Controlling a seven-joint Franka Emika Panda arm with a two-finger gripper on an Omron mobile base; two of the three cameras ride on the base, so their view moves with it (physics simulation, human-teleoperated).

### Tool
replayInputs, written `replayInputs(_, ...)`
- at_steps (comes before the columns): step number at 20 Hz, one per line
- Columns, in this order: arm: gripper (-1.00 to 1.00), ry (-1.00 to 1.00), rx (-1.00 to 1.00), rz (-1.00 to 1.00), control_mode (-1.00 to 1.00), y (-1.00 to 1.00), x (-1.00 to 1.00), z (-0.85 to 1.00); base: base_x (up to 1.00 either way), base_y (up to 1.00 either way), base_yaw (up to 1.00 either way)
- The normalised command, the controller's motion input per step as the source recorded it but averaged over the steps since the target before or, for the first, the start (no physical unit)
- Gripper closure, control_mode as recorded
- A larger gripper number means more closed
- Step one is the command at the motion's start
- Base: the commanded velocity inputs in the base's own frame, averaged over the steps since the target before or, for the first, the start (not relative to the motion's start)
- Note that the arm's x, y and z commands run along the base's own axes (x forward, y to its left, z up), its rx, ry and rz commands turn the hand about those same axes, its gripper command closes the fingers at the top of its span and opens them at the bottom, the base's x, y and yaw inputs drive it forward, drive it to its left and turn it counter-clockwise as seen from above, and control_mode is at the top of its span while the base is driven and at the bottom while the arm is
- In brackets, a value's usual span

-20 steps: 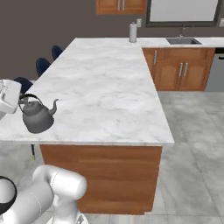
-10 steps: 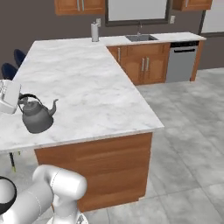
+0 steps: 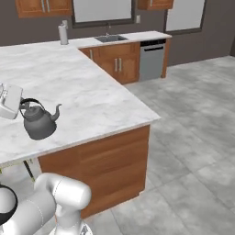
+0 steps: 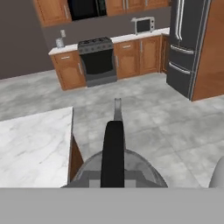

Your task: The kettle is done boiling. Turn off the stove, then wait for 300 timesteps before moving the kettle to the dining table.

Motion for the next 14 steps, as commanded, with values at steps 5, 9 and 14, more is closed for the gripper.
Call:
replayInputs(5,1.00,0.00,0.00,0.00,1.00,0.00,0.00,0.00,-0.27,0.48,-0.39)
replayInputs(9,1.00,0.00,0.00,0.00,1.00,0.00,0.00,0.00,-0.33,0.47,-0.38)
replayInputs(14,1.00,0.00,0.00,0.00,1.00,0.00,0.00,0.00,-0.49,0.47,-0.36)
